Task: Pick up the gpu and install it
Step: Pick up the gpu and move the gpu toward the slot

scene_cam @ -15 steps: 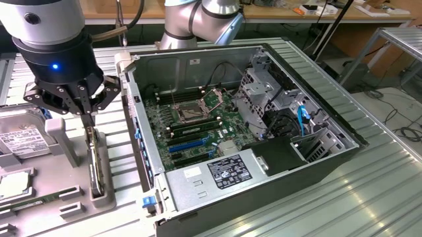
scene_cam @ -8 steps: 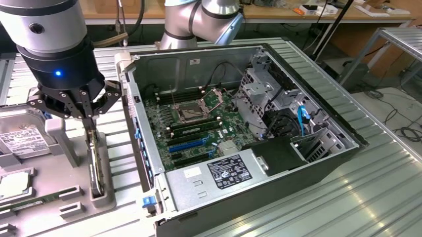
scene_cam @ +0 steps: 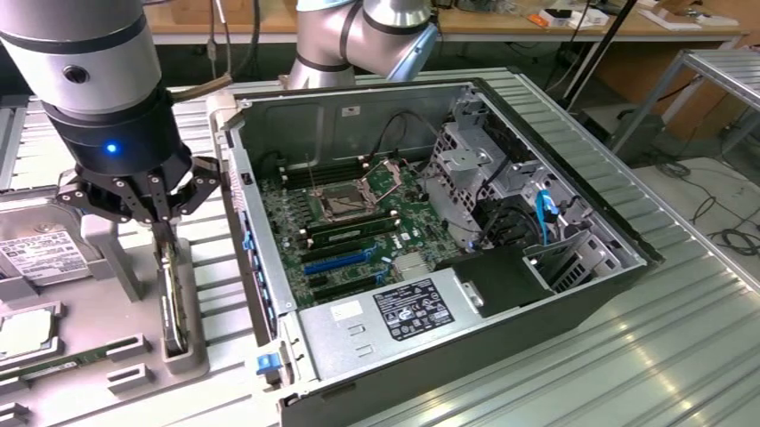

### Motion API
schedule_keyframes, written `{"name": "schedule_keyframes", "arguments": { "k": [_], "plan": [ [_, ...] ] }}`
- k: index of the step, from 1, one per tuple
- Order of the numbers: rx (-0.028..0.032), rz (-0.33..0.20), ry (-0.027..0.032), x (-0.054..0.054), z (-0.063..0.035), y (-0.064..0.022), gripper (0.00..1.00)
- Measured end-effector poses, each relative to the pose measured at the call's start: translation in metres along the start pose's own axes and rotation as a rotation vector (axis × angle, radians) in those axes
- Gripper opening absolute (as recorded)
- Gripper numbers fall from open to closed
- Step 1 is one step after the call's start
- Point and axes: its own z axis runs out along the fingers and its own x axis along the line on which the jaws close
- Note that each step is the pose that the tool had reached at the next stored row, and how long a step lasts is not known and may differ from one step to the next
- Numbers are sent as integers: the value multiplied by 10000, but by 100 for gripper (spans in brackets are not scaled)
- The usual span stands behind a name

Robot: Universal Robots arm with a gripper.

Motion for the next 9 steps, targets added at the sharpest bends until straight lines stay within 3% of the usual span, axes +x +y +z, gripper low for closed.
{"name": "schedule_keyframes", "arguments": {
  "k": [5, 9],
  "plan": [
    [-1, 2, -1, 2, 61, -5, 11],
    [0, 1, 0, -2, 96, -69, 11]
  ]
}}
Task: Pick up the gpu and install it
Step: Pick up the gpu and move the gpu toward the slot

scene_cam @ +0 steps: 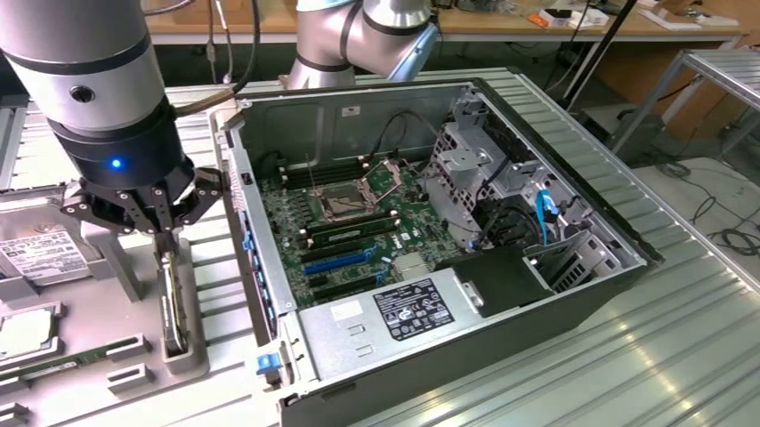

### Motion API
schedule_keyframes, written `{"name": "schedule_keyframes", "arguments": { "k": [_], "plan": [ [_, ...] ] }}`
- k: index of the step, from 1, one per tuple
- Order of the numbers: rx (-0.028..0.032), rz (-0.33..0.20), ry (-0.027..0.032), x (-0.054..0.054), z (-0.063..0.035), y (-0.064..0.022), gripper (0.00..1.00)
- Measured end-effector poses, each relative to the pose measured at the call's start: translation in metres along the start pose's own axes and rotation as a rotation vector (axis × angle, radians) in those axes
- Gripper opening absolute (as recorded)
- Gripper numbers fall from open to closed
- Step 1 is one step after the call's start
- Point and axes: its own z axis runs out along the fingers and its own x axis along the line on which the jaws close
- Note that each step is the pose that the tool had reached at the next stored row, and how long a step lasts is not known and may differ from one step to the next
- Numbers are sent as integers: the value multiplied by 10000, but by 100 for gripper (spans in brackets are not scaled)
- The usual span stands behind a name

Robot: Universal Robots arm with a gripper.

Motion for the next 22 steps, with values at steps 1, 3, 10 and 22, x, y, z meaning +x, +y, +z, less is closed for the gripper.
{"name": "schedule_keyframes", "arguments": {
  "k": [1, 3, 10, 22],
  "plan": [
    [1, 0, 1, -1, 7, -13, 11],
    [0, 0, 0, -3, 37, -51, 11],
    [0, 0, 0, -7, 122, -141, 11],
    [0, 0, 0, -8, 133, -156, 47]
  ]
}}
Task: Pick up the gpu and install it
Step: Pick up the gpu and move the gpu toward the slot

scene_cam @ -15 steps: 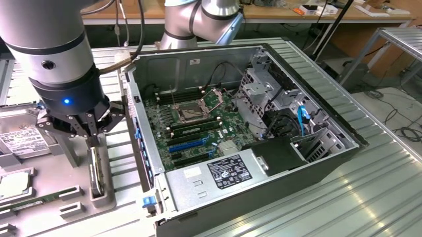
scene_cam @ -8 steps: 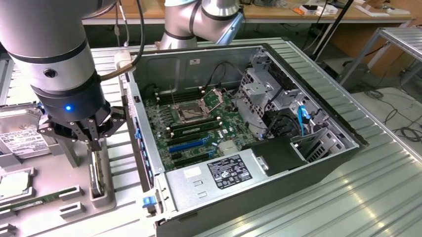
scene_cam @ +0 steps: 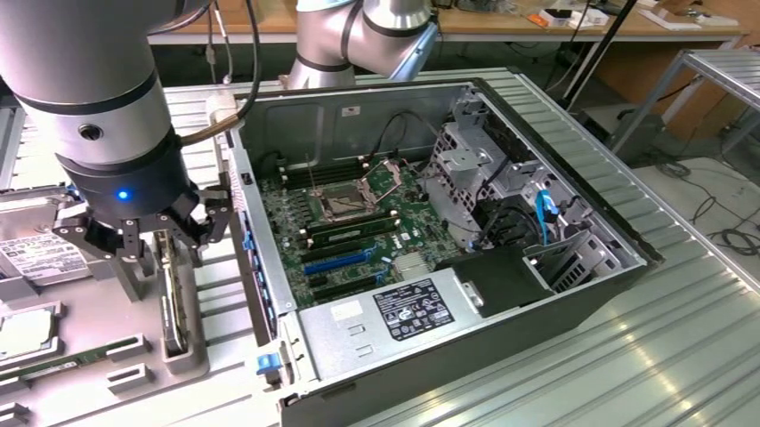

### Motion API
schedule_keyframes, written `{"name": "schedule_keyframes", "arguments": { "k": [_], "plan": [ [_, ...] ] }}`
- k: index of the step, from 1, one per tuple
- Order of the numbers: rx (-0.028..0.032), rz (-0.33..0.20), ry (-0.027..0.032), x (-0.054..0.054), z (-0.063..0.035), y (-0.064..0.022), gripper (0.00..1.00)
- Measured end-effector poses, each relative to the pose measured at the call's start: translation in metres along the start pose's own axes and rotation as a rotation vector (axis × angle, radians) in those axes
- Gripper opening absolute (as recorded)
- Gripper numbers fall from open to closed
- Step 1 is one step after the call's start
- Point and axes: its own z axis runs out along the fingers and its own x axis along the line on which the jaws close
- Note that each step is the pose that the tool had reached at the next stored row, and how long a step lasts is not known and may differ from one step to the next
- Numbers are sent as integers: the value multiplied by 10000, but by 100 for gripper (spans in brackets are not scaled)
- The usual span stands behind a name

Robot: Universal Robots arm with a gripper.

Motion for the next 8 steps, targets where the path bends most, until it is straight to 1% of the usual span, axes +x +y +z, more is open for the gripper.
{"name": "schedule_keyframes", "arguments": {
  "k": [1, 8],
  "plan": [
    [0, 0, 0, 0, 0, 0, 54],
    [1, 0, 1, 1, 3, -11, 54]
  ]
}}
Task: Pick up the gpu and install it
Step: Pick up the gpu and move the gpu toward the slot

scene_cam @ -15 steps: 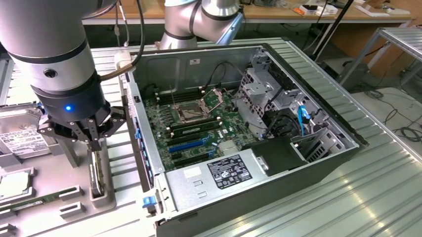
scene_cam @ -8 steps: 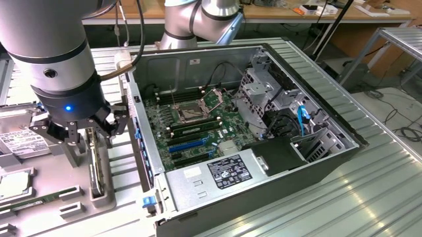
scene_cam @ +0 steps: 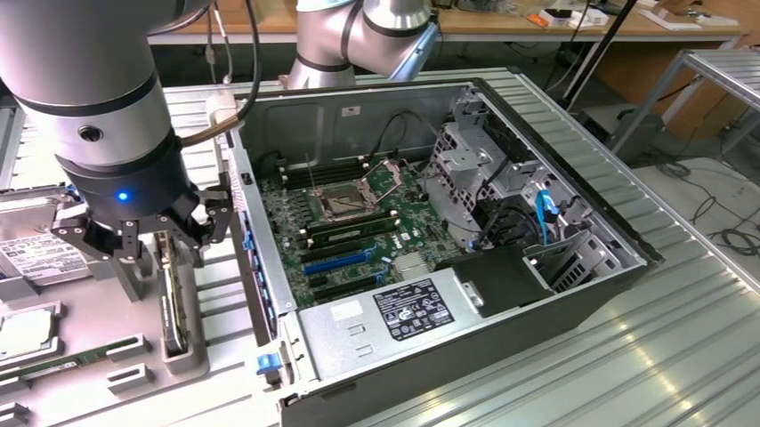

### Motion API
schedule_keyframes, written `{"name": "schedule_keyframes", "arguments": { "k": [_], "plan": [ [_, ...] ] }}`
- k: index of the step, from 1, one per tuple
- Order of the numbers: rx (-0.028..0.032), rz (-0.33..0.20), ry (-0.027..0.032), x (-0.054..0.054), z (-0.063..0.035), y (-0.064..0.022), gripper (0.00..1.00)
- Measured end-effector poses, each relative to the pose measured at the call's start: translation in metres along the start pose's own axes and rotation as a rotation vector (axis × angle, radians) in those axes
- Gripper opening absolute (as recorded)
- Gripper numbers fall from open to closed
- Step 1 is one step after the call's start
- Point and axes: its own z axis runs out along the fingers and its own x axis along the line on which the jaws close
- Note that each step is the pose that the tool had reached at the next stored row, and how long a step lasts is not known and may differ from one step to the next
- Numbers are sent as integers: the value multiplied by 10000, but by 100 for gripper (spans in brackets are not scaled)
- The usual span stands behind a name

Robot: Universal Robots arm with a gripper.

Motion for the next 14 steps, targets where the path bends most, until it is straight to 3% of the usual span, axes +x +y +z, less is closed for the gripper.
{"name": "schedule_keyframes", "arguments": {
  "k": [14],
  "plan": [
    [-1, 0, -1, 15, 10, -47, 54]
  ]
}}
